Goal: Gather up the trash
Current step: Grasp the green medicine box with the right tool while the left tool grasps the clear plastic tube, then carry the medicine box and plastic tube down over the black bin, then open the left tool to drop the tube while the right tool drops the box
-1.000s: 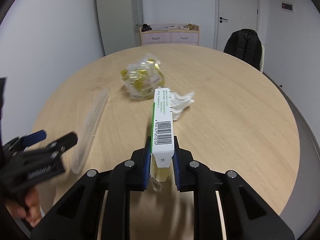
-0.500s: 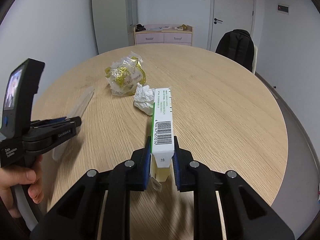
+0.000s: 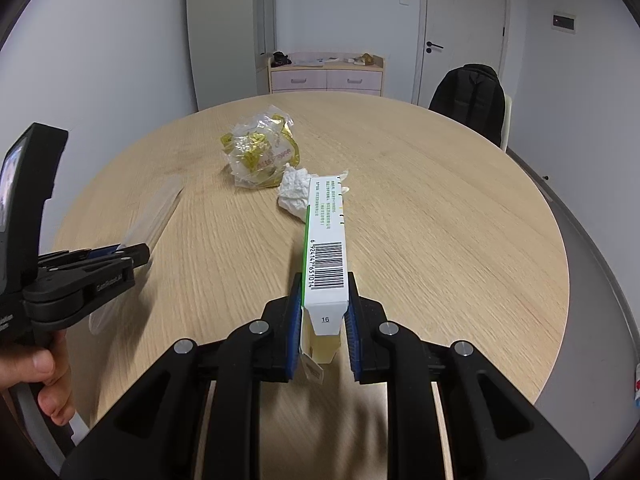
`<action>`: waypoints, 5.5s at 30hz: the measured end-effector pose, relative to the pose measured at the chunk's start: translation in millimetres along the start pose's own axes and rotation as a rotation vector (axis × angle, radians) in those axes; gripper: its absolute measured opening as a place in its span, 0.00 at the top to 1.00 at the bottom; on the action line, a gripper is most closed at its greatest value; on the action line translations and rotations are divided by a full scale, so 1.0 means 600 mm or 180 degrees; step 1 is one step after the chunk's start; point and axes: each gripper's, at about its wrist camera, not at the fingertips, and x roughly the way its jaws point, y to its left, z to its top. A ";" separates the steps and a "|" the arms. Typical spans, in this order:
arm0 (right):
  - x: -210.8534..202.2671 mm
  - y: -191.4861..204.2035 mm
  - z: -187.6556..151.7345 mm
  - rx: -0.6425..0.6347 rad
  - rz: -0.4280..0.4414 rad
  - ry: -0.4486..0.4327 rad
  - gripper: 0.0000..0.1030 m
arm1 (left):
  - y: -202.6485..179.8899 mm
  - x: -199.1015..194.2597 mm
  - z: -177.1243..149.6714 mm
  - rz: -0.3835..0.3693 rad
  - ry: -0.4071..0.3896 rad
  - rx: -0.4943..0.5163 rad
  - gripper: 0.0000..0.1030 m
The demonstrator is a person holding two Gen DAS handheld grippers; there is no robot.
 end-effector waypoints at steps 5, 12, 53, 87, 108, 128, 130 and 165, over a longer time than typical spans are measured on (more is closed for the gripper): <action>-0.022 0.016 -0.012 -0.0025 0.0018 -0.0016 0.83 | 0.014 -0.031 -0.028 -0.0017 -0.0024 -0.0032 0.76; -0.060 0.032 -0.037 -0.0051 0.0037 -0.0050 0.83 | 0.028 -0.076 -0.068 -0.0087 -0.0073 -0.0047 0.76; -0.243 0.071 -0.267 0.0012 0.0063 -0.0127 0.83 | 0.058 -0.226 -0.377 -0.0359 -0.0274 0.0017 0.76; -0.132 0.095 -0.386 -0.0089 0.0094 0.0406 0.83 | 0.076 -0.095 -0.471 -0.0389 0.0277 0.0007 0.76; 0.086 0.100 -0.395 -0.0110 0.0016 0.0719 0.83 | 0.067 0.093 -0.459 -0.0310 0.0579 -0.0104 0.76; 0.233 0.093 -0.403 -0.0028 -0.0030 0.1128 0.83 | 0.042 0.257 -0.448 -0.0237 0.0904 -0.0074 0.76; 0.240 0.089 -0.404 -0.0018 -0.0030 0.1156 0.83 | 0.036 0.269 -0.450 -0.0246 0.0934 -0.0043 0.76; 0.267 0.119 -0.406 -0.0095 0.0064 0.1263 0.83 | 0.109 0.268 -0.448 0.0227 0.0696 0.0034 0.06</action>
